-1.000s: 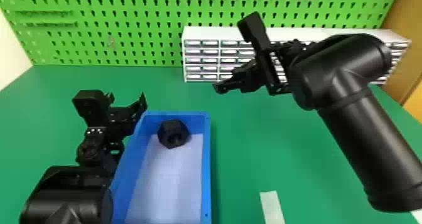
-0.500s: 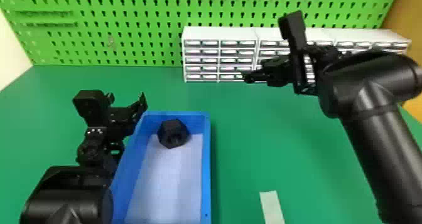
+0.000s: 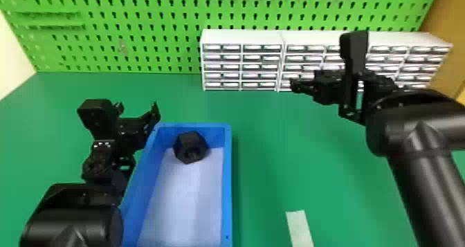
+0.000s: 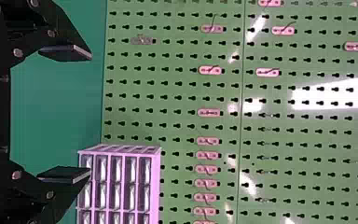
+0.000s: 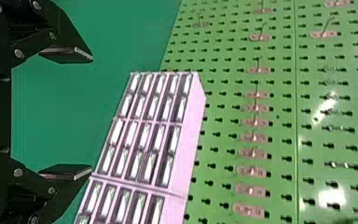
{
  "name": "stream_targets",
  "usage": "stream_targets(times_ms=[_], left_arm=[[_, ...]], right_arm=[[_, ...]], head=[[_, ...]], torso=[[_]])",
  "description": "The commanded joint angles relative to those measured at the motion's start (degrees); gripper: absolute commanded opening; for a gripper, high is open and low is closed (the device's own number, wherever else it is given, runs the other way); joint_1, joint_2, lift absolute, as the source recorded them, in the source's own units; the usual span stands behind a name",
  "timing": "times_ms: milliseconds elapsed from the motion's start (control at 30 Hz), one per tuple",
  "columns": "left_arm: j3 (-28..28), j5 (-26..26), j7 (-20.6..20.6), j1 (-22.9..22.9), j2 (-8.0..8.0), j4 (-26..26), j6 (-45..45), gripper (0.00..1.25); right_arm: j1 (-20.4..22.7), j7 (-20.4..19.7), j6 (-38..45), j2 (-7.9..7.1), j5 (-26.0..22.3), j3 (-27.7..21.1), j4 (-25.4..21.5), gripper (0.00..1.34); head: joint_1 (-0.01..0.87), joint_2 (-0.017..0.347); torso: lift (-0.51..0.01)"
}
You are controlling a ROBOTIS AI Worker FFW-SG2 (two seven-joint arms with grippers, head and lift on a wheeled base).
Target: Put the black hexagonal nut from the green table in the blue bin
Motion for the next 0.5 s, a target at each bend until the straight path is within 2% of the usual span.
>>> stream_targets(times_ms=[0,167,467], left_arm=[[0.2,0.0,0.0,0.0,0.0,-0.1,0.0,0.87],[0.3,0.0,0.0,0.1,0.0,-0.1,0.0,0.87],[0.5,0.0,0.1,0.3,0.0,-0.1,0.0,0.87]], right_arm=[[2.2,-2.3,-3.9,0.31,-1.3,-1.2,0.0,0.91],[4.6,-6.4,-7.9,0.75,-3.2,-2.3,0.0,0.91],[8.4,-10.4,-14.8,1.8,-3.4,-4.5,0.5,0.91]], head=[[0.686,0.051],[0.686,0.051],[0.686,0.051]], torso=[[-0.096],[-0.096],[-0.096]])
